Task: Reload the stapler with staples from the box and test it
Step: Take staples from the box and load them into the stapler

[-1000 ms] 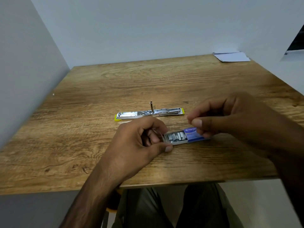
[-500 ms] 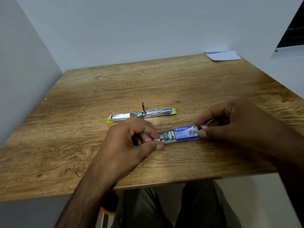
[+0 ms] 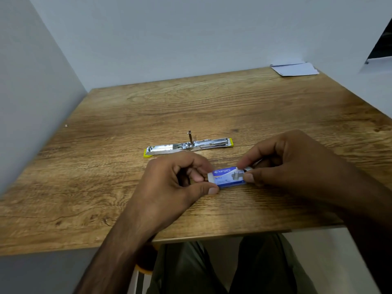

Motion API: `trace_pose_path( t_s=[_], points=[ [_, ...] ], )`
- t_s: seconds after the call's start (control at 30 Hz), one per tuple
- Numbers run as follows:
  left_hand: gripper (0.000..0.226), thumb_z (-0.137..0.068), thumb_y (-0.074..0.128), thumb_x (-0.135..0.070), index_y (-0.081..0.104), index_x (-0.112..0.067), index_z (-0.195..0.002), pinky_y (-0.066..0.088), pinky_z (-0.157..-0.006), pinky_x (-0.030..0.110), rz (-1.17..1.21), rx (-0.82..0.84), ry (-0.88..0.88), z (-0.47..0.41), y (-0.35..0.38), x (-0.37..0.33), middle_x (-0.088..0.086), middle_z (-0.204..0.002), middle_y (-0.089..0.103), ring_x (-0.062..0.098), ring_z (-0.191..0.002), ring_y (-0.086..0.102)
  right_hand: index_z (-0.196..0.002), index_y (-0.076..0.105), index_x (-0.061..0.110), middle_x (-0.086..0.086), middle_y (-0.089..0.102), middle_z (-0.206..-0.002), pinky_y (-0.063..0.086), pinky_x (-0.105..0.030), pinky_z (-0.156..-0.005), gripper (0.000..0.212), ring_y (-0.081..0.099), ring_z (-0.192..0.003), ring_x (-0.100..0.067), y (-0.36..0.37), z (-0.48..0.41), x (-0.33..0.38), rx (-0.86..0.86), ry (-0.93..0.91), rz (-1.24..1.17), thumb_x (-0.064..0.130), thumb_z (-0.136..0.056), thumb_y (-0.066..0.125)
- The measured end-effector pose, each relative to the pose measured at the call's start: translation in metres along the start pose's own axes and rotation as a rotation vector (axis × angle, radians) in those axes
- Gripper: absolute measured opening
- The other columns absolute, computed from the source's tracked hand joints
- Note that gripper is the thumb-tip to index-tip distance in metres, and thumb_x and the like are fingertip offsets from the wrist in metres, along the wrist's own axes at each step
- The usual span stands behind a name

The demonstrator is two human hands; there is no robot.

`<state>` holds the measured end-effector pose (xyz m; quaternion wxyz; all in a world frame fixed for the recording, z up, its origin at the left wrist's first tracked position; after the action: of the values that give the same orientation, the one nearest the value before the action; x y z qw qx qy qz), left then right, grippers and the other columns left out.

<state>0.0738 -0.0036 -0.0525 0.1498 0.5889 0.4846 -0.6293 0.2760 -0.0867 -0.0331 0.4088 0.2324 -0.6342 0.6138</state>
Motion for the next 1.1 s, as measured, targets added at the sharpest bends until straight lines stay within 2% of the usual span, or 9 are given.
trace_pose_path(
  t_s=[0.13, 0.27, 0.5, 0.6, 0.7, 0.8, 0.9, 0.97, 1.1],
  points=[
    [0.034, -0.061, 0.096, -0.013, 0.077, -0.023, -0.088, 0.054, -0.066, 0.046, 0.017, -0.002, -0.016, -0.001, 0.001, -0.001, 0.004, -0.078, 0.073, 0.03, -0.074, 0.067, -0.083, 0.081, 0.033, 0.011, 0.078, -0.07, 0.048, -0.01, -0.05, 0.014, 0.074, -0.068, -0.007, 0.001, -0.001, 0.001, 0.009, -0.006, 0.011, 0.022, -0.076, 0.087],
    [0.039, -0.057, 0.097, -0.011, 0.076, -0.022, -0.087, 0.053, -0.062, 0.032, 0.016, -0.027, -0.002, -0.001, 0.0, -0.001, -0.002, -0.077, 0.071, 0.014, -0.068, 0.065, -0.083, 0.081, 0.032, 0.011, 0.078, -0.067, 0.043, -0.007, -0.048, 0.014, 0.069, -0.059, 0.0, 0.006, -0.001, 0.002, 0.023, -0.024, 0.01, 0.022, -0.075, 0.087],
    [0.037, -0.06, 0.097, -0.012, 0.076, -0.026, -0.087, 0.056, -0.063, 0.032, 0.01, -0.023, 0.004, -0.002, -0.001, 0.003, -0.002, -0.076, 0.074, 0.014, -0.064, 0.064, -0.084, 0.081, 0.033, 0.014, 0.077, -0.067, 0.044, -0.008, -0.049, 0.015, 0.07, -0.06, 0.001, 0.006, -0.001, 0.006, 0.031, -0.026, 0.027, 0.023, -0.075, 0.087],
    [0.034, -0.061, 0.097, -0.014, 0.076, -0.026, -0.085, 0.055, -0.063, 0.033, 0.011, -0.018, 0.017, -0.001, -0.001, 0.005, -0.002, -0.076, 0.075, 0.015, -0.064, 0.063, -0.085, 0.081, 0.034, 0.011, 0.079, -0.07, 0.05, -0.013, -0.056, 0.016, 0.074, -0.069, -0.006, 0.001, 0.0, 0.005, 0.04, -0.017, -0.025, 0.025, -0.073, 0.086],
    [0.03, -0.063, 0.096, -0.013, 0.077, -0.021, -0.085, 0.057, -0.067, 0.039, 0.059, 0.031, 0.012, -0.001, -0.003, 0.004, 0.001, -0.079, 0.077, 0.013, -0.067, 0.064, -0.09, 0.08, 0.041, 0.007, 0.08, -0.072, 0.056, -0.028, -0.075, 0.025, 0.076, -0.077, -0.011, -0.01, -0.001, 0.008, 0.025, -0.046, -0.065, 0.026, -0.071, 0.086],
    [0.028, -0.068, 0.093, -0.008, 0.077, -0.017, -0.088, 0.06, -0.072, 0.038, 0.081, 0.079, 0.033, -0.002, -0.014, 0.0, 0.005, -0.082, 0.077, 0.016, -0.069, 0.066, -0.091, 0.079, 0.043, 0.007, 0.081, -0.076, 0.054, -0.029, -0.084, 0.035, 0.077, -0.08, -0.007, -0.021, -0.008, 0.017, 0.013, -0.125, -0.13, 0.014, -0.072, 0.085],
    [0.026, -0.071, 0.091, -0.01, 0.077, -0.02, -0.091, 0.057, -0.068, 0.027, 0.032, 0.037, 0.07, -0.015, -0.037, -0.004, 0.005, -0.082, 0.076, 0.016, -0.068, 0.066, -0.089, 0.082, 0.028, -0.004, 0.082, -0.079, 0.064, -0.03, -0.074, 0.03, 0.079, -0.081, -0.02, -0.028, -0.026, 0.029, 0.054, -0.199, -0.21, 0.011, -0.065, 0.085],
    [0.025, -0.072, 0.092, -0.016, 0.077, -0.021, -0.092, 0.056, -0.066, 0.022, -0.048, 0.014, 0.125, -0.031, -0.052, -0.007, 0.005, -0.082, 0.075, 0.012, -0.068, 0.065, -0.09, 0.081, 0.015, -0.013, 0.08, -0.08, 0.062, -0.026, -0.063, 0.025, 0.079, -0.077, -0.028, -0.028, -0.042, 0.036, 0.106, -0.234, -0.245, 0.007, -0.066, 0.085],
    [0.047, -0.067, 0.094, -0.033, 0.071, -0.027, -0.108, 0.052, -0.063, 0.02, -0.285, 0.091, 0.162, -0.069, -0.071, -0.009, -0.002, -0.092, 0.071, 0.012, -0.075, 0.066, -0.088, 0.076, 0.009, -0.014, 0.078, -0.073, 0.06, -0.025, -0.055, 0.018, 0.077, -0.065, -0.023, -0.016, -0.083, 0.045, 0.176, -0.247, -0.131, 0.008, -0.074, 0.086]
  ],
)
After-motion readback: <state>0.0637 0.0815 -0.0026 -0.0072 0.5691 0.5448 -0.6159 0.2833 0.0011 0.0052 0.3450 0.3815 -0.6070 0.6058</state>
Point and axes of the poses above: each hand's wrist, its own z-axis away from the middle knuckle, its own y-axis out of the palm, x = y × z, the point moved 4 cm from there along -z, towards the middle knuckle
